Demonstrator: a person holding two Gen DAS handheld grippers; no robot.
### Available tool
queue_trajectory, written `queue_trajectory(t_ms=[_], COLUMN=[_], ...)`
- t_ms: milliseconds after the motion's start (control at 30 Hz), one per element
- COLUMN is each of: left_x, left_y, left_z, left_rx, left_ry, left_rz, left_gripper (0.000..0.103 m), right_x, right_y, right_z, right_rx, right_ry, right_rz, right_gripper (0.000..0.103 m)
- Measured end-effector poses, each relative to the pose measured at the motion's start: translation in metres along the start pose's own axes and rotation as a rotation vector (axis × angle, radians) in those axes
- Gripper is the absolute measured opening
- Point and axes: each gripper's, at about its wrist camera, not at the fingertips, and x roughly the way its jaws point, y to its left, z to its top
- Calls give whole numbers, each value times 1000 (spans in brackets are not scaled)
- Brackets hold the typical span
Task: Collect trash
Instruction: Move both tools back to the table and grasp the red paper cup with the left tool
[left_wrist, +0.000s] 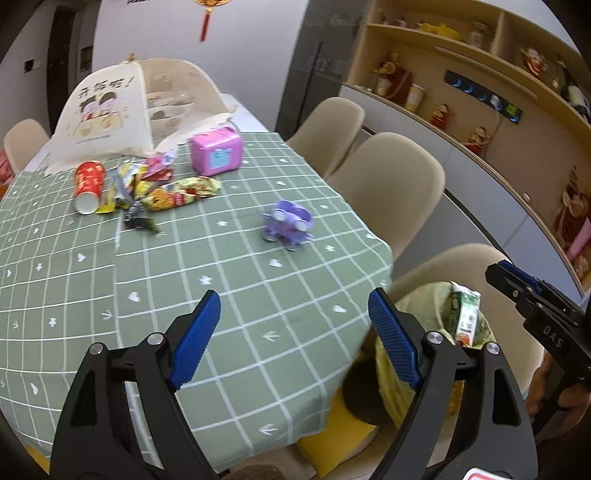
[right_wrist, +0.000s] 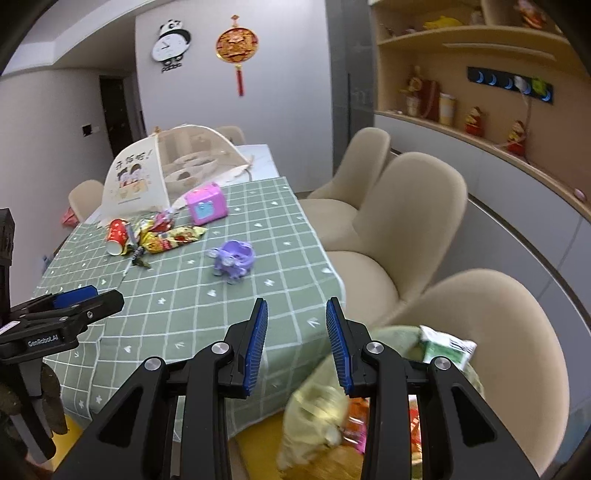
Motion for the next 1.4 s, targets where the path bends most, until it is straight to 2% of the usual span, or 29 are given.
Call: queue_trajectory(t_ms=[267,300,367,400,500,633,733,800,933,1033,1100,1200,1267,1400], left_x=[3,4,6,9,19,35,47,56,77,103,124,148,159,149], left_y=[72,88,108,125,164,216,250,277,321,342,352,360,365,364], left_z=[22,26,30,34,40,52,66,77,101,119,128,135,138,134], left_rx=[-77,-95,-119,-131,-150,-228,-266,-303,-389,-423,-445,-470,-481,-478], left_ry=[-19,-22,-19,-11,16,39,13,-2,-7,10,40,92,126,120], left_rz=[64,70,66,64,84,94,107,113,122,133,160,179,189,143], left_gripper=[78,80,92,92,92,92,92,92,86,83,76,72,59,56], right_x=[45,52,66,74,89,104,120,133,158,172,179,188,194,214], right_y=[47,54,69,78,98,114,126,134,150,156,161,167,167,171], right_z=[19,21,25,27,32,38,40,41,40,35,31,29,30,40], right_rx=[-26,-28,-47,-63,-79,-19,19,-9,-89,-97,-108,-120,-115,-105], right_ry=[55,67,87,90,85,8,-6,44,162,214,241,255,261,278], right_rz=[38,37,38,45,73,149,116,103,102,120,134,114,122,133], right_gripper=[32,32,32,32,32,32,32,32,33,33,33,32,33,33])
